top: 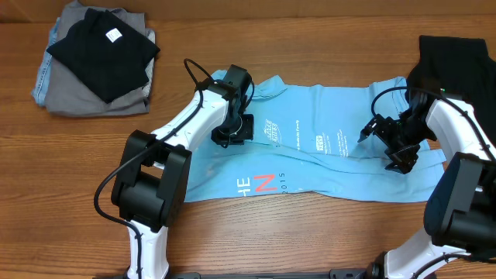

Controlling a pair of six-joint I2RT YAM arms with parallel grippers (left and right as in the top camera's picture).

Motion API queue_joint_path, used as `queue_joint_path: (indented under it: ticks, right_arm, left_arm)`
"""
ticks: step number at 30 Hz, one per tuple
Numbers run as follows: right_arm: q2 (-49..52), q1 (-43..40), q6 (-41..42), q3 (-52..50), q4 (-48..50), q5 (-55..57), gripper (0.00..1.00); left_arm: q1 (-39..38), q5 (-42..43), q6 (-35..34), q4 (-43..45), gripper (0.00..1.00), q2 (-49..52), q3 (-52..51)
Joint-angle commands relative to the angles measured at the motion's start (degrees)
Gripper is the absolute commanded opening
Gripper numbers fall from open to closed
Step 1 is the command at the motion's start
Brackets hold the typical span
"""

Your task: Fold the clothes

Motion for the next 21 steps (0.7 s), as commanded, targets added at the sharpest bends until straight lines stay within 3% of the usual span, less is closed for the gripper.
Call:
queue_joint_path:
  ticks: [1,21]
  right_arm:
    - [-0.7,0.3,0.2,-0.2,0.0,0.6,1.00]
    - [-0.7,0.3,0.2,-0.2,0.1,0.5,1.00]
  left_arm:
    - [0.1,-0.6,-1.3,0.4,0.04,0.5,-1.0]
    - [0.2,-2.4,-1.4,4.9,0.04,0.5,-1.4]
